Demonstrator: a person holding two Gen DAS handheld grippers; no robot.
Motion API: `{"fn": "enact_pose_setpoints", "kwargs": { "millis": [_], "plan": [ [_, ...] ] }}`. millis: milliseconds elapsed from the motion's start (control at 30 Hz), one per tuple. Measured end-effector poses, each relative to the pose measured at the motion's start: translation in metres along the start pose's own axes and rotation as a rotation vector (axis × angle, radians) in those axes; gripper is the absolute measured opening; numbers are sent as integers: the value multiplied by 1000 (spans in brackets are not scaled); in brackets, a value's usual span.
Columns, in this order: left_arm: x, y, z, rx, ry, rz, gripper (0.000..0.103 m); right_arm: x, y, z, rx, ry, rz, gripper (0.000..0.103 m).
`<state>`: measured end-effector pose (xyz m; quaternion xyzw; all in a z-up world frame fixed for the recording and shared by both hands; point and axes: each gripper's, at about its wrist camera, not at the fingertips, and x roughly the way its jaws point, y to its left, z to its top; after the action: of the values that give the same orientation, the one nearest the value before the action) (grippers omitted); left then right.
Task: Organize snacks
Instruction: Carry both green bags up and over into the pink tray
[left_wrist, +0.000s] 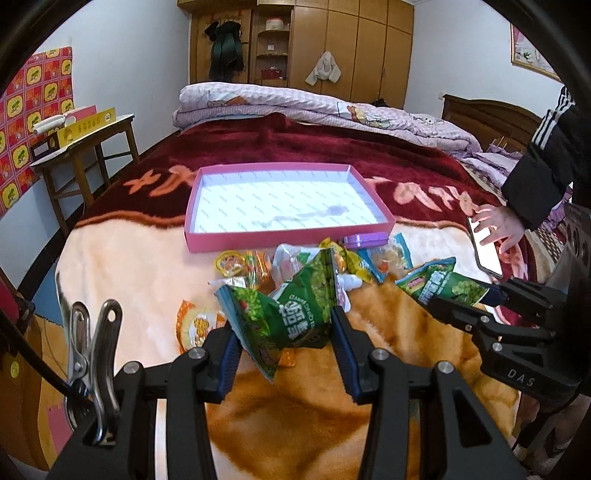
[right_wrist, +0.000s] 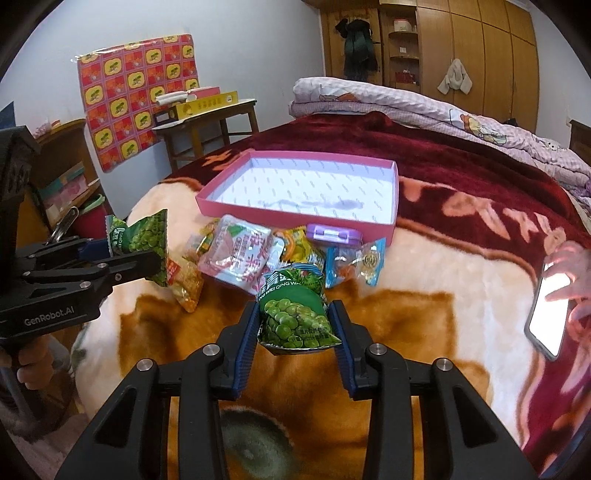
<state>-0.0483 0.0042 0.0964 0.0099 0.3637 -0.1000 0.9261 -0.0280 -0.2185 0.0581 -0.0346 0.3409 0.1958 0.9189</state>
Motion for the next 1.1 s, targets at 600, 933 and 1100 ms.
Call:
{"fn": "enact_pose_setpoints", "kwargs": {
  "millis": [600,933,1100],
  "plan": [
    [21,16,48,1,-5,37,48,9,-15,53,-2,-34,-23,39],
    [42,23,72,10,2,64,48,26,-27,79,-10,-39,-30,39],
    [56,26,84,6,9,70,48,38,-34,89,-8,-32,-34,39]
  ]
}}
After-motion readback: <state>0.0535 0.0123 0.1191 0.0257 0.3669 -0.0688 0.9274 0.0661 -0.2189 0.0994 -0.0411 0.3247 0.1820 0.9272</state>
